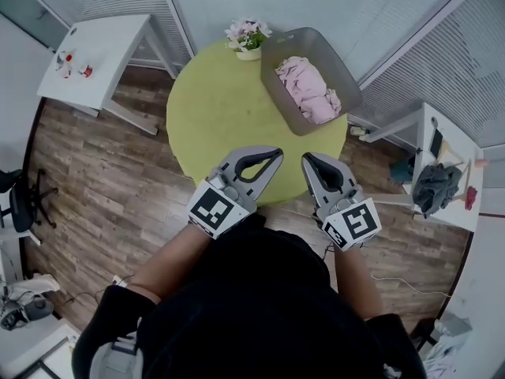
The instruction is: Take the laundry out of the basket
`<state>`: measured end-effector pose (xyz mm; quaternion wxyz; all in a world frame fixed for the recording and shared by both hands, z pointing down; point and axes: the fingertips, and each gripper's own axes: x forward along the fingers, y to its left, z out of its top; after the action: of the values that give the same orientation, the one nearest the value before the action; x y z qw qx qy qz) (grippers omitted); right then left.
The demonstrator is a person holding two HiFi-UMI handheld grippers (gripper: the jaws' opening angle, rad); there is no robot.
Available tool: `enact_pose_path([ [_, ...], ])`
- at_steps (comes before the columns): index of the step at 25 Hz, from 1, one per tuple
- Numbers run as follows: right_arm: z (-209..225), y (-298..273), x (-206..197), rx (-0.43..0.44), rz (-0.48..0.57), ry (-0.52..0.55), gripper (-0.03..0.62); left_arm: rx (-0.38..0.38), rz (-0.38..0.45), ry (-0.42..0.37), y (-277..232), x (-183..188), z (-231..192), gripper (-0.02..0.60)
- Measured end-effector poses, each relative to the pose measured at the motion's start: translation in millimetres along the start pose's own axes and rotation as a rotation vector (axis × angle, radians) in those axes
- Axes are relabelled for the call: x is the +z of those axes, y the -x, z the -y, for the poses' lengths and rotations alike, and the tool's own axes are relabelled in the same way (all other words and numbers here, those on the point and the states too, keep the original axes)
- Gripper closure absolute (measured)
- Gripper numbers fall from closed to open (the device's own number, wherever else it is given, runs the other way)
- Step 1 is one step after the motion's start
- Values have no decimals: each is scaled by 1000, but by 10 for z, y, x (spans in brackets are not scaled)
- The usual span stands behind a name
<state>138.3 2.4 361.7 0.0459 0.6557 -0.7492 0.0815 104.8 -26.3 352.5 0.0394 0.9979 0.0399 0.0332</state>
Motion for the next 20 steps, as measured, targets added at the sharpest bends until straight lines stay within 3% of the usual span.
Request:
enact_pose_path([
  [6, 153, -205, -58, -31, -26, -10, 569, -29, -7, -2, -121, -18, -266, 571],
  [13, 669, -345, -223, -89, -79, -54, 568, -1, 20, 24, -418, -81, -505, 571],
  [20, 1092, -494, -292, -69, -86, -54, 568, 47, 1, 15, -809, -194, -707, 571],
])
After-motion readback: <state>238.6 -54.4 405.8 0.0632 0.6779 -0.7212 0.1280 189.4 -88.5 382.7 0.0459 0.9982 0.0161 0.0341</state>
